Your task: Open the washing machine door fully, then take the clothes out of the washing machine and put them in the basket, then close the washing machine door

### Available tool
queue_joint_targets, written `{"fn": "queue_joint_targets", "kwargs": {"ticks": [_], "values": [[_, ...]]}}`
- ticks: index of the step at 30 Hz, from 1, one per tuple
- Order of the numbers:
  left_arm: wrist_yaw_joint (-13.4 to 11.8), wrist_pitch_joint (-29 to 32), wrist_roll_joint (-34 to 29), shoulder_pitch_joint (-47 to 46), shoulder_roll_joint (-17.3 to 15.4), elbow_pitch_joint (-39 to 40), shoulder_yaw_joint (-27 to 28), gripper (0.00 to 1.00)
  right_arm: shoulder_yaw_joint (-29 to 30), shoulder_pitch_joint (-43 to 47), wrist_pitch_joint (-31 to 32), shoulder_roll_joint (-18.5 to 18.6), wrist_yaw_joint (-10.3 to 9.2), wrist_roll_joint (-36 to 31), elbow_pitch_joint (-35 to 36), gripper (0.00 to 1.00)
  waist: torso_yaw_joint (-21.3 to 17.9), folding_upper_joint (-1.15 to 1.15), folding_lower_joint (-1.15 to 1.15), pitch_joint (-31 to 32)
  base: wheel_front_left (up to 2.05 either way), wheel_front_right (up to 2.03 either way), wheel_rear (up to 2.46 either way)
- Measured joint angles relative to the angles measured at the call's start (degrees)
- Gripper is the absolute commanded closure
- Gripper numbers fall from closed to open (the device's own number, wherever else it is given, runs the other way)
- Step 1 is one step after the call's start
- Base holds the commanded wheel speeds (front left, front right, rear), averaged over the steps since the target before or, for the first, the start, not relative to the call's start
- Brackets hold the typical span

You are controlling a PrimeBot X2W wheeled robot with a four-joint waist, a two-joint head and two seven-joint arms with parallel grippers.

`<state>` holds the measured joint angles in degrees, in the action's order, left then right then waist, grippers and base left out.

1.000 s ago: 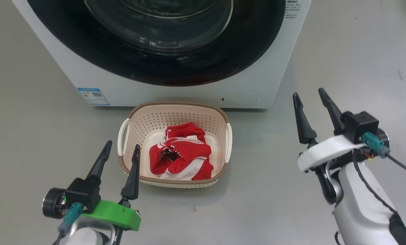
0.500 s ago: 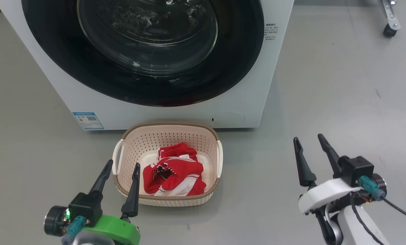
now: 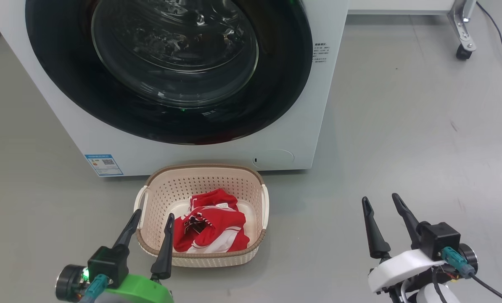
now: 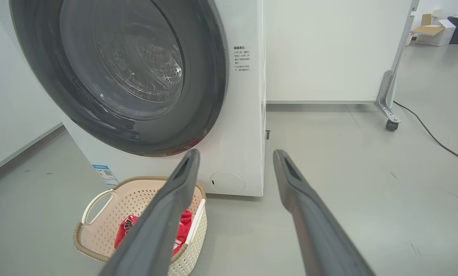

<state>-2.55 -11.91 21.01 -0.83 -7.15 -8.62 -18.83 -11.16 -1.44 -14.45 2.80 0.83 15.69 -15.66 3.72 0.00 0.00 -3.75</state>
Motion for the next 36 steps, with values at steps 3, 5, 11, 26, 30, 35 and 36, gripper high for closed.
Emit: {"fn": "queue_joint_targets", "kwargs": {"ticks": [3,5,11,26,30,35,36], "values": [[0.0,0.1,0.0,0.0,0.0,0.1,-0.2,0.0,0.1,1.1,0.0,0.0,-0.52,0.0,0.6,0.0,-0.1,0.0,0.0,0.4,0.0,0.0,0.0],[0.0,0.3,0.0,0.2,0.0,0.4,-0.2,0.0,0.1,1.8,0.0,0.0,-0.58,0.0,1.2,0.0,-0.1,0.0,0.0,0.5,0.0,0.0,0.0],[0.0,0.8,0.1,0.6,0.0,1.0,-0.3,0.0,0.1,2.5,0.0,-0.1,-1.01,0.0,2.6,0.0,-0.1,0.0,0.0,0.6,0.0,0.0,0.0],[-0.3,1.4,0.1,0.9,-0.1,2.0,-0.5,0.0,-0.4,4.4,0.0,-0.2,-1.59,0.0,4.4,0.0,0.2,0.0,0.0,1.0,0.0,0.0,0.0],[-0.3,1.8,0.1,0.9,-0.3,2.2,-0.5,0.0,-0.5,4.5,0.0,-0.2,-2.09,0.0,4.8,0.0,0.1,0.0,0.0,1.1,0.0,0.0,0.0],[-0.3,1.8,0.1,0.9,-0.5,2.5,-0.5,0.0,-0.6,4.6,0.0,-0.2,-2.49,0.0,5.3,0.0,0.0,0.0,0.0,1.1,0.0,0.0,0.0],[-0.3,1.9,0.1,0.9,-0.5,2.6,-0.5,0.0,-0.7,4.7,0.0,-0.2,-2.49,0.5,5.4,0.0,-0.1,0.0,0.0,1.2,0.0,0.0,0.0]]}}
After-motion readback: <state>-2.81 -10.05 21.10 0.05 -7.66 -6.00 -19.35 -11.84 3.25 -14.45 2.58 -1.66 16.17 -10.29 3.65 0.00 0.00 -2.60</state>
